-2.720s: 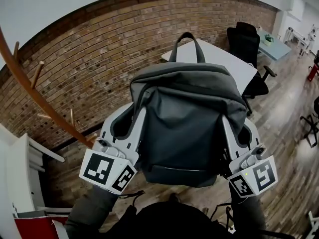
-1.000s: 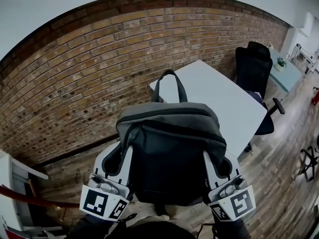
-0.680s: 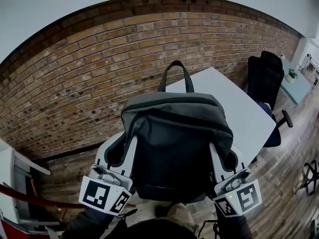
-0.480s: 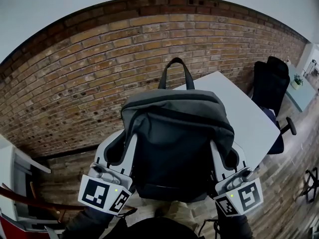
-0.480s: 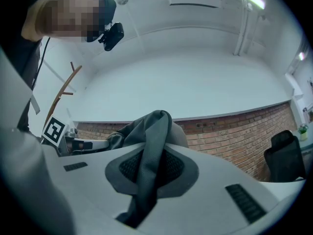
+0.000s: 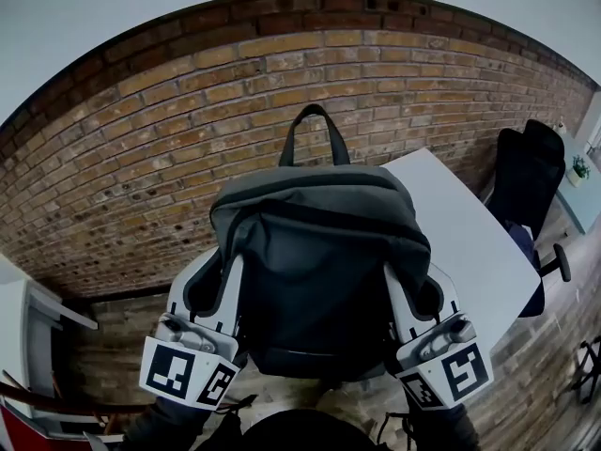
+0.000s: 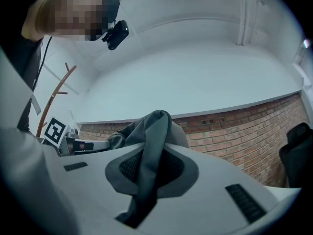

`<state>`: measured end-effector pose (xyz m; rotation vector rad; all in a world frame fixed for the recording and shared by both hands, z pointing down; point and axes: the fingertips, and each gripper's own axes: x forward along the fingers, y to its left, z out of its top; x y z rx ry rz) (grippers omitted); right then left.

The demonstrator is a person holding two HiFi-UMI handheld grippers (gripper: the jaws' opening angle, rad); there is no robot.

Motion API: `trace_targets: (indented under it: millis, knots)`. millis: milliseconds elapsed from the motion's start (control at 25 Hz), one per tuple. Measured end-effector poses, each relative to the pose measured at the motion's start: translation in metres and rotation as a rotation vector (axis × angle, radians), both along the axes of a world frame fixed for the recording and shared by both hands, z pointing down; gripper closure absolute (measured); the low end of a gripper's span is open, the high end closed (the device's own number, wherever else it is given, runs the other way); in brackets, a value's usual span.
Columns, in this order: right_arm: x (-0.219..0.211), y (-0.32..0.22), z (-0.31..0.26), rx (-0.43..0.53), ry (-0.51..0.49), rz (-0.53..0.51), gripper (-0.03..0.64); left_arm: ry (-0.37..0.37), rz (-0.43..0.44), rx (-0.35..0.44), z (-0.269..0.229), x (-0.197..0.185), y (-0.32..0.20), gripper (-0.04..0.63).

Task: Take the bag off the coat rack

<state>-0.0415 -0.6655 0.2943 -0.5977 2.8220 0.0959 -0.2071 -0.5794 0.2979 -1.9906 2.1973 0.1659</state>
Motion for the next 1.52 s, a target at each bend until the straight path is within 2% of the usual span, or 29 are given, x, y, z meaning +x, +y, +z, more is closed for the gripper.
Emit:
trace_targets:
  millis: [400,680,1080,1520]
  knots:
    - [-0.02,-0.092,-0.031,0.058,-0.02,-0.055,0.586,-0.017,-0.052,0.05,-0.028,-0.013,-0.082,0.529]
    - [-0.03,-0.145,-0.035,0.076,-0.006,-0.077,0.586,0.006,-0.084,0.063,-0.028,-0.019,-0.128,0.529]
    - [-0.041,-0.202,-0.016,0.028,0.032,-0.04,0.586,0.046,-0.052,0.017,-0.009,-0.03,-0.189,0.529]
    - [-0.057,-0.285,-0.003,0.033,0.051,0.012,0.586,0.085,-0.008,0.001,0.009,-0.052,-0.279,0.529]
